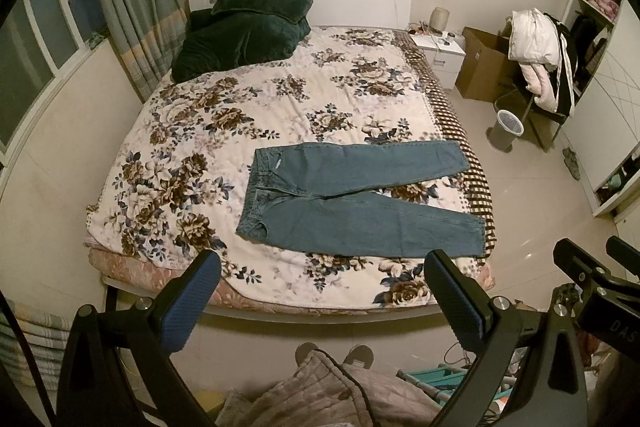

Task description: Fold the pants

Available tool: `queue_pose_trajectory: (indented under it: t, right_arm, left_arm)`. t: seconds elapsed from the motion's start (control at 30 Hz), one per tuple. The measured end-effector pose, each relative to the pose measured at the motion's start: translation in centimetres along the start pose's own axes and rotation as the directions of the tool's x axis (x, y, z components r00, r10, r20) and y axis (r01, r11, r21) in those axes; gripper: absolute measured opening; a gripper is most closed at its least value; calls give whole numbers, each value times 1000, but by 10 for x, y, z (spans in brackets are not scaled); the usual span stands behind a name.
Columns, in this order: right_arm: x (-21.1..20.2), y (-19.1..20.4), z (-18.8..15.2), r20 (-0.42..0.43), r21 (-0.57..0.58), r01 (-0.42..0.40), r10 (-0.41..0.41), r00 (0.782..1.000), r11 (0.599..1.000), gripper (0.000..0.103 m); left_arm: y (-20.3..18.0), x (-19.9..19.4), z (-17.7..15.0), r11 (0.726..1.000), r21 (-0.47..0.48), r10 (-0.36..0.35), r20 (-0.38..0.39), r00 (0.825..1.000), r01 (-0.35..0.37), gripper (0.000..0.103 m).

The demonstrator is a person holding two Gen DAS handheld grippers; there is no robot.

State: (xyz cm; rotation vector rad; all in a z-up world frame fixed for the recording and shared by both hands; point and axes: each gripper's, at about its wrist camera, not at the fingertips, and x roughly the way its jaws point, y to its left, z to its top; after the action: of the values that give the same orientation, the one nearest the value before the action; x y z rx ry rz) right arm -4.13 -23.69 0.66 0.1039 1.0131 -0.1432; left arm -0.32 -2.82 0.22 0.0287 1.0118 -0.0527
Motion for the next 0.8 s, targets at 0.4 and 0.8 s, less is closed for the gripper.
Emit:
queue_pose_trajectory:
  t: [0.4, 0.8]
  right_arm:
    - [60, 9, 19, 17, 77, 52, -53, 998, 996, 103]
    - [249, -5, 113, -31, 56, 101, -99, 995, 993, 103]
  left_arm:
    - [41, 57, 32, 1000, -14, -9, 39, 999, 10, 103]
    - [36, 202, 100, 998, 9, 60, -16, 998, -60, 103]
